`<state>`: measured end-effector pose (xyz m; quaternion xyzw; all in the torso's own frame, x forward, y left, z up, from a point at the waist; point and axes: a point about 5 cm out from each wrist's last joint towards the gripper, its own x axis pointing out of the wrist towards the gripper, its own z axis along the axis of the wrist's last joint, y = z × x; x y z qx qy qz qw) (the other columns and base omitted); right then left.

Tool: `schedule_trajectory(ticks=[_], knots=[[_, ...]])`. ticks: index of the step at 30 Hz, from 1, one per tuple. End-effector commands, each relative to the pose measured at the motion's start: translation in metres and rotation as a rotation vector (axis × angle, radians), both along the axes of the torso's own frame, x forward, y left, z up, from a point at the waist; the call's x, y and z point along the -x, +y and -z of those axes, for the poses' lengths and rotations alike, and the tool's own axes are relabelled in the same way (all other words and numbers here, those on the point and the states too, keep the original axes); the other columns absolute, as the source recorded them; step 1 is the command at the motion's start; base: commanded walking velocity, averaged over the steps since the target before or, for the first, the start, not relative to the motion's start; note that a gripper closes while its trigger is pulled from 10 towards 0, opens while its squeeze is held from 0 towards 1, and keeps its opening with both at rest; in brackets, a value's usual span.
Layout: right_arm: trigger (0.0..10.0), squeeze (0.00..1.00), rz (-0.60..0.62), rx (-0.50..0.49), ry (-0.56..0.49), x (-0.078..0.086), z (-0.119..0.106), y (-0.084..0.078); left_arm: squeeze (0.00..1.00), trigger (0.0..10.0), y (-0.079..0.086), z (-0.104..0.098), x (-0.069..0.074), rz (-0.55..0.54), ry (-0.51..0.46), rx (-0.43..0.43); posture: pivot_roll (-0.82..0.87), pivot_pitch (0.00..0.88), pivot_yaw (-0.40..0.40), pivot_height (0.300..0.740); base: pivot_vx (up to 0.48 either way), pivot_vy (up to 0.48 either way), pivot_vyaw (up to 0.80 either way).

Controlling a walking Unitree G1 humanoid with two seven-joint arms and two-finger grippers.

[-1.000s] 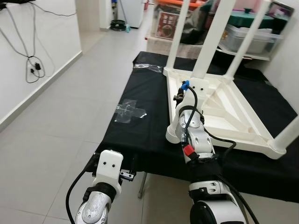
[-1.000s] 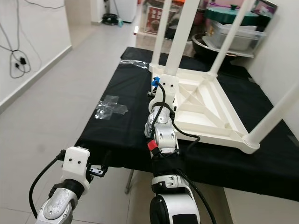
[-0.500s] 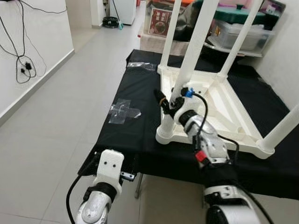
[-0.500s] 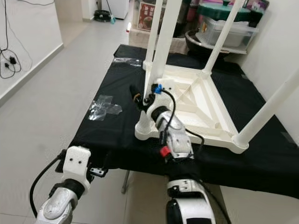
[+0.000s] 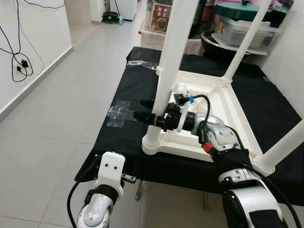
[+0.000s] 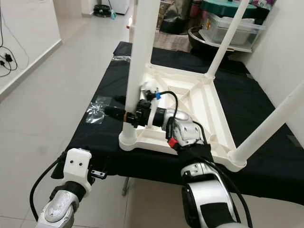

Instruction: Building children table

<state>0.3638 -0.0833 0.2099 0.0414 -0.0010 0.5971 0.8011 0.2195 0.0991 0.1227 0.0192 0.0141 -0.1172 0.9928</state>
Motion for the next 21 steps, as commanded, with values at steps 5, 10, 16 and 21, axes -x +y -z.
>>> schedule_trajectory(ticks=[5, 10, 16, 21], knots=[[0.0, 0.00, 0.037, 0.007, -0.002, -0.004, 0.004, 0.013, 0.00, 10.0, -0.003, 0.002, 0.002, 0.005, 0.018, 0.008, 0.14, 0.054, -0.150, 0.740, 0.000, 0.000, 0.00], [0.0, 0.00, 0.526, -0.125, 0.029, -0.024, -0.005, -0.005, 0.00, 10.0, -0.003, 0.002, 0.002, 0.004, 0.020, 0.011, 0.13, 0.052, -0.148, 0.740, 0.000, 0.000, 0.00], [0.0, 0.00, 1.092, -0.053, 0.040, -0.028, 0.012, -0.038, 0.00, 10.0, -0.003, 0.004, 0.002, 0.009, 0.024, 0.008, 0.12, 0.046, -0.137, 0.740, 0.000, 0.000, 0.00], [0.0, 0.00, 1.474, 0.035, 0.089, -0.007, 0.029, -0.053, 0.00, 10.0, -0.003, 0.004, 0.001, 0.016, 0.023, 0.003, 0.12, 0.043, -0.135, 0.740, 0.000, 0.000, 0.00]])
